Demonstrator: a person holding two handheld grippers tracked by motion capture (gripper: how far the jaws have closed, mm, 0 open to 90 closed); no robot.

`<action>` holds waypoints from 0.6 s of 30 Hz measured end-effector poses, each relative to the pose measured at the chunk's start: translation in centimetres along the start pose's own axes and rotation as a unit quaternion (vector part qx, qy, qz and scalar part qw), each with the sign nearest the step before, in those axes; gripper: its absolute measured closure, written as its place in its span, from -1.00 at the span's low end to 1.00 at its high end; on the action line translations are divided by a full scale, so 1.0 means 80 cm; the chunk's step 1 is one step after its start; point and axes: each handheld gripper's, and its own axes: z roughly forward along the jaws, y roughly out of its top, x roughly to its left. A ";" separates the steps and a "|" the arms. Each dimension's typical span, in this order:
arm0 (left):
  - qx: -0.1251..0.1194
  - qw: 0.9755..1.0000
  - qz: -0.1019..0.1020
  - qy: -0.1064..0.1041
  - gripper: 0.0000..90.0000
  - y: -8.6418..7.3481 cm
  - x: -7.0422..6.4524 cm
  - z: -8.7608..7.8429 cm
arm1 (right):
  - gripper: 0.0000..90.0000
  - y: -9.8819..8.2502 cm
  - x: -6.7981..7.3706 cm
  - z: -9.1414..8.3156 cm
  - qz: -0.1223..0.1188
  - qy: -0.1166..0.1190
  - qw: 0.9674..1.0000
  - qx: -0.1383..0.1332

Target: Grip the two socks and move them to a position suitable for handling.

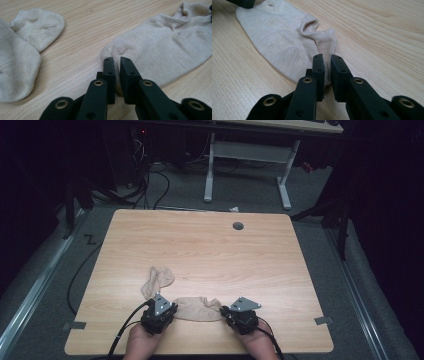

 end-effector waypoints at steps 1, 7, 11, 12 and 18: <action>0.000 1.000 0.000 0.000 0.75 0.000 0.001 -0.001 | 0.82 0.000 0.000 0.000 0.000 0.000 1.000 0.000; -0.010 1.000 -0.008 0.003 0.59 -0.001 0.009 -0.009 | 0.78 0.000 0.000 0.000 -0.001 0.000 1.000 0.000; -0.018 1.000 -0.014 0.021 0.55 -0.002 0.023 -0.021 | 0.65 0.000 0.000 -0.002 0.003 0.001 1.000 -0.003; -0.019 0.999 -0.015 0.026 0.53 -0.002 0.026 -0.023 | 0.62 0.001 -0.001 -0.005 0.004 -0.001 1.000 -0.010; -0.027 0.995 -0.029 0.091 0.44 0.002 0.067 -0.034 | 0.60 -0.001 -0.014 -0.017 0.020 -0.012 0.999 -0.031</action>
